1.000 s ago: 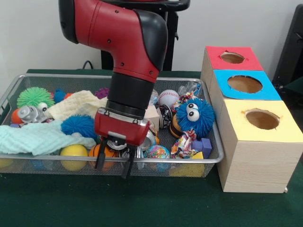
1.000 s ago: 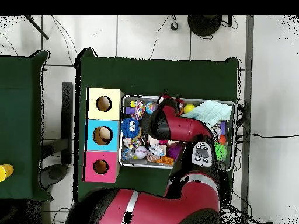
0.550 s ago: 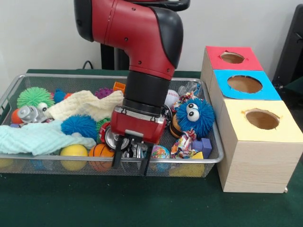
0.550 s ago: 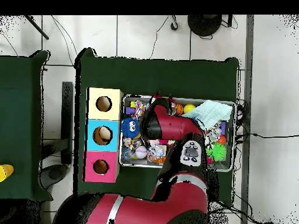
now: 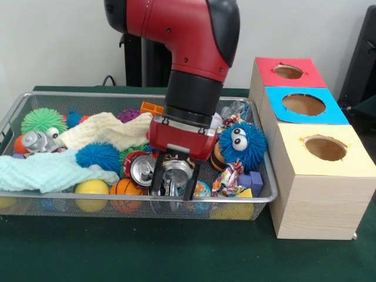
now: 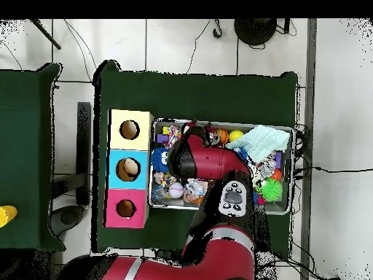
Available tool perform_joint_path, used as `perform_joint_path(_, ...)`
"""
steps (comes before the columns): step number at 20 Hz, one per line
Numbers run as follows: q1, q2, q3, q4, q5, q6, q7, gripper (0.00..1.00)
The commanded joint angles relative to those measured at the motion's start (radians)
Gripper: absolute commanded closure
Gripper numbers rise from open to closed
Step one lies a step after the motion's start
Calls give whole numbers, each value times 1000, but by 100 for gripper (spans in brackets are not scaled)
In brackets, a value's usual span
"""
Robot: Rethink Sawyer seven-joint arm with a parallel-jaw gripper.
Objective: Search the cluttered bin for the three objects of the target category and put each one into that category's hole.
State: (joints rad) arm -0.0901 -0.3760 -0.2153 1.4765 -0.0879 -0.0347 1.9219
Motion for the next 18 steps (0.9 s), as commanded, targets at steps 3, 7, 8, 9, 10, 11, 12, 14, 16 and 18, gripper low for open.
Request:
perform_joint_path(3,4,-58,7,122,-5,170,103,0)
perform_joint_path(7,5,-69,2,128,-10,174,101,0)
perform_joint_path(8,3,-70,-1,126,-10,176,100,0)
perform_joint_path(9,12,-61,-10,122,-6,172,107,0)
perform_joint_path(10,9,-50,-16,113,-6,165,107,0)
perform_joint_path(11,16,-31,-24,102,-2,155,113,0)
perform_joint_path(12,5,-17,-24,103,-8,132,114,0)
perform_joint_path(14,0,20,-31,85,-9,103,116,0)
perform_joint_path(16,-2,57,-40,71,-8,70,122,0)
perform_joint_path(18,-3,98,-46,54,-3,34,131,0)
